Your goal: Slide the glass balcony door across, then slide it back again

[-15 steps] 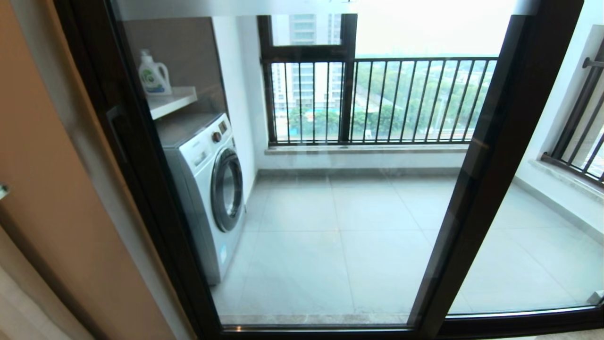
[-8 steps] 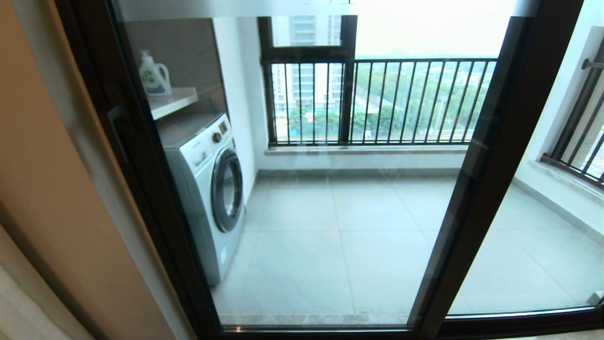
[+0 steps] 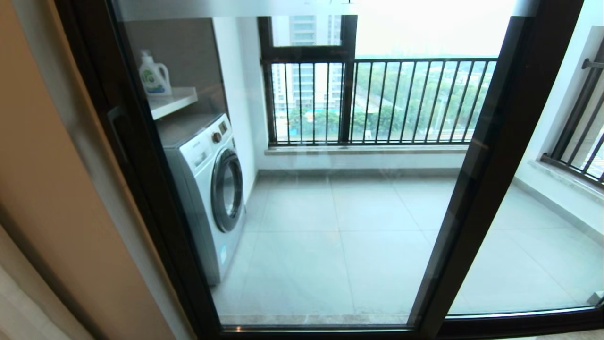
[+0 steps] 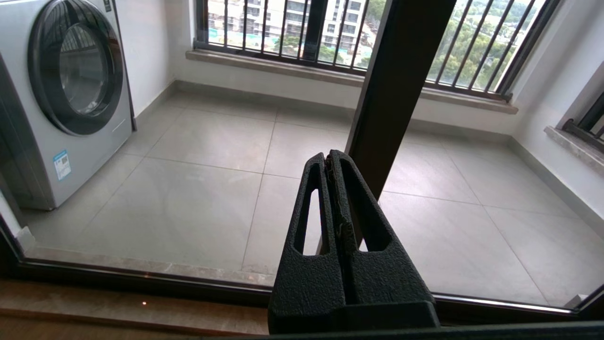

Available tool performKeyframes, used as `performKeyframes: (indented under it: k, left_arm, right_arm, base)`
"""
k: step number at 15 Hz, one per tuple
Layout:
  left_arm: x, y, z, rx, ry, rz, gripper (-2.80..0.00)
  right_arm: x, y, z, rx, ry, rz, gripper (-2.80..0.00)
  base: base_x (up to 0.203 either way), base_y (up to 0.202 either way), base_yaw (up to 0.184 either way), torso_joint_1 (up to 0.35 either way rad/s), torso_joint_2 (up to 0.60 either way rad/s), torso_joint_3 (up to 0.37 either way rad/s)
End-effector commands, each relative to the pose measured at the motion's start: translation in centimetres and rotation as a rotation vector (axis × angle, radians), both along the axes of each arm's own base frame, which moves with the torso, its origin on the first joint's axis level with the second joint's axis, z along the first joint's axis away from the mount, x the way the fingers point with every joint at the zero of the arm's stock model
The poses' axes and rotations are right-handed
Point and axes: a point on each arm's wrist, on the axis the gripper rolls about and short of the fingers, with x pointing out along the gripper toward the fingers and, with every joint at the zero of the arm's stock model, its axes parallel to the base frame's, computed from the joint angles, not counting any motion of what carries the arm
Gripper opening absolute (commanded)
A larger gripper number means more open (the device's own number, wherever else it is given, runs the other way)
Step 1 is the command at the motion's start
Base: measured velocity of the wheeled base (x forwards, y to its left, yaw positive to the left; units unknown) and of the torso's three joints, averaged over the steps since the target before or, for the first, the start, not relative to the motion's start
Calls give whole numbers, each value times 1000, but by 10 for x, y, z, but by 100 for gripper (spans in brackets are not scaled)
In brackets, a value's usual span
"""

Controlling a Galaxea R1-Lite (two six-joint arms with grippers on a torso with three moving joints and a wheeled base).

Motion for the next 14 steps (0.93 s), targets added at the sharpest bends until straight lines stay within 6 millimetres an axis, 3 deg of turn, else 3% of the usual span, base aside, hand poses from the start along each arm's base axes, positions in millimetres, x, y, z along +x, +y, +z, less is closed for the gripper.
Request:
performKeyframes:
  k: [1,8,9,12,14]
  left_arm:
    - [1,0,-3,-27,18,8,-280]
    - [-1,0,4,-40,-11,0,-280]
    - [-5,0,16,-44,-46,-9,-280]
    - [-18,-1,82,-70,-131,-56,-280]
    - [3,-1,112,-91,-55,-74,-280]
  right_arm:
    - [1,0,-3,-2,12,2,-280]
    - [1,0,-3,-2,12,1,-280]
    - [1,0,-3,-2,13,1,-280]
    - [1,0,-3,-2,13,1,-280]
    - [1,0,-3,-2,11,1,-280]
  base:
    - [0,0,0,0,0,0]
    - [0,0,0,0,0,0]
    - [0,0,0,0,0,0]
    - [0,0,0,0,0,0]
    - [0,0,0,0,0,0]
